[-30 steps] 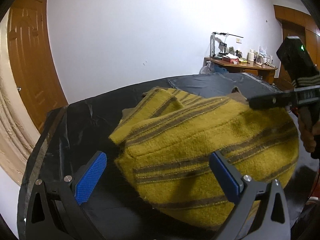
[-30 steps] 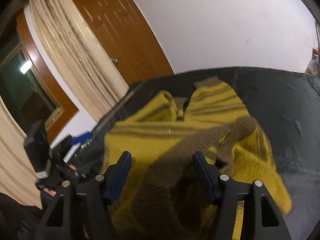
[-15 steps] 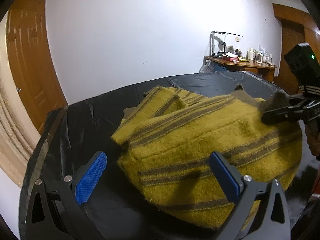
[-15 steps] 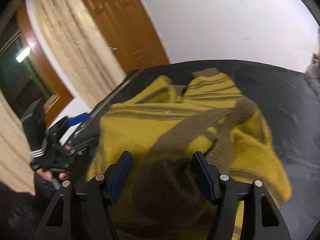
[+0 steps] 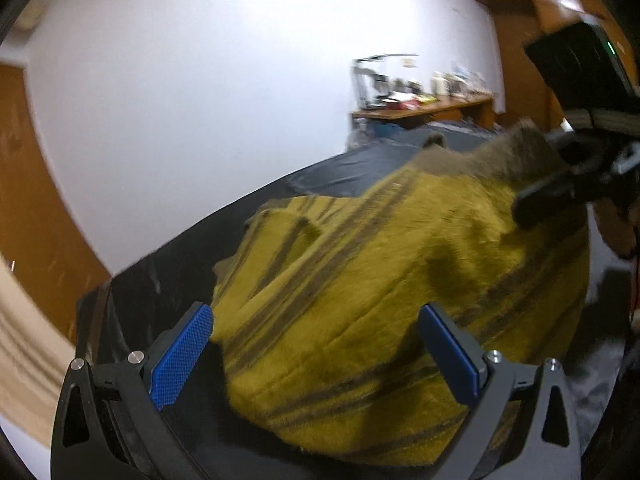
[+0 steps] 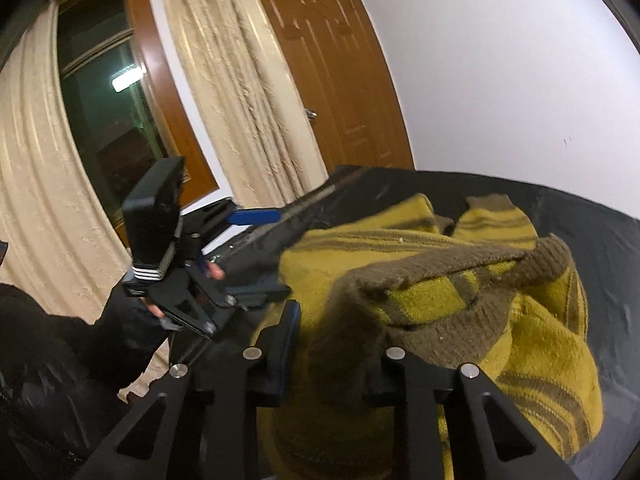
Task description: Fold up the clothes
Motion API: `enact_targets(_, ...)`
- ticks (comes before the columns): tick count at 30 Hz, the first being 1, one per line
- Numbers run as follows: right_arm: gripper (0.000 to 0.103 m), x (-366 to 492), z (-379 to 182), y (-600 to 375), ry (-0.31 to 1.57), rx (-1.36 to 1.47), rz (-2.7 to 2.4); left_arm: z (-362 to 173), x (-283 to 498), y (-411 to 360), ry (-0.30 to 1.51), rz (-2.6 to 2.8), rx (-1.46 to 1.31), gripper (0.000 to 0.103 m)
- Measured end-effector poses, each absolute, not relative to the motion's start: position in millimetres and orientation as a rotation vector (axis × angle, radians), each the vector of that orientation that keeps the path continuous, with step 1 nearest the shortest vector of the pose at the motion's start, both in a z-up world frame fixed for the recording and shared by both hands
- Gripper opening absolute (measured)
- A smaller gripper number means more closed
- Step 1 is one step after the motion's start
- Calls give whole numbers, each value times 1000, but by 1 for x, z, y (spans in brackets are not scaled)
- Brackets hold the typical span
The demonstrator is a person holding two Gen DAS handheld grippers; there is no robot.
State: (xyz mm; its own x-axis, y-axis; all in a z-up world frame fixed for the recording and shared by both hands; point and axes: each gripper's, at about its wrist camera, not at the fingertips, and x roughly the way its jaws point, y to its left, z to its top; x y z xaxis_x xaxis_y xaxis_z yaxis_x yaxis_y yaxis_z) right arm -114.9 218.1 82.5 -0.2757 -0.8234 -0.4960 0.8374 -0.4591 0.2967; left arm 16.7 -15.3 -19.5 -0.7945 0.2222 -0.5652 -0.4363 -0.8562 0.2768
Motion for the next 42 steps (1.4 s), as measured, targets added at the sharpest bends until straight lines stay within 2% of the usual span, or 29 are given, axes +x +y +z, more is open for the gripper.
enact_targets(5, 26, -105, 88, 219, 15, 685, -1875, -27, 17, 9, 775, 2546, -699, 103)
enact_targets(9, 26, -88, 97, 221, 16, 639, -1839, -29, 11, 13, 743, 2488, -731, 101)
enact_targets(11, 26, -80, 100, 220, 21, 619, -1820, -29, 10, 13, 687, 2454, -761, 92)
enact_targets(12, 26, -77, 101, 220, 26, 613, -1813, -29, 9, 12, 656, 2442, -782, 82)
enact_targets(13, 27, -74, 101, 218, 35, 611, -1808, -29, 10, 12, 632, 2431, -802, 67)
enact_targets(14, 26, -71, 100, 217, 43, 610, -1802, -30, 10, 12, 611, 2421, -821, 60)
enact_targets(16, 27, -68, 99, 216, 40, 614, -1784, -31, 12, 13, 581, 2406, -845, 39)
enact_targets(18, 27, -66, 100, 215, 26, 612, -1764, -30, 21, 15, 591, 2405, -830, 28)
enact_targets(19, 27, -66, 101, 216, 16, 608, -1753, -29, 25, 16, 597, 2405, -821, 28)
enact_targets(23, 27, -62, 112, 223, -48, 567, -1690, -24, 49, 13, 609, 2414, -771, 29)
enact_targets(24, 27, -61, 115, 224, -62, 556, -1676, -23, 54, 12, 608, 2415, -756, 38)
enact_targets(25, 27, -59, 117, 224, -57, 548, -1679, -22, 56, 13, 614, 2420, -747, 56)
enact_targets(26, 27, -58, 117, 223, -47, 546, -1684, -20, 56, 13, 623, 2427, -739, 68)
enact_targets(27, 27, -57, 117, 221, -30, 549, -1690, -20, 59, 14, 640, 2442, -721, 86)
enact_targets(42, 27, -97, 80, 208, 136, 864, -1901, -31, 70, 0, 720, 2472, -703, 88)
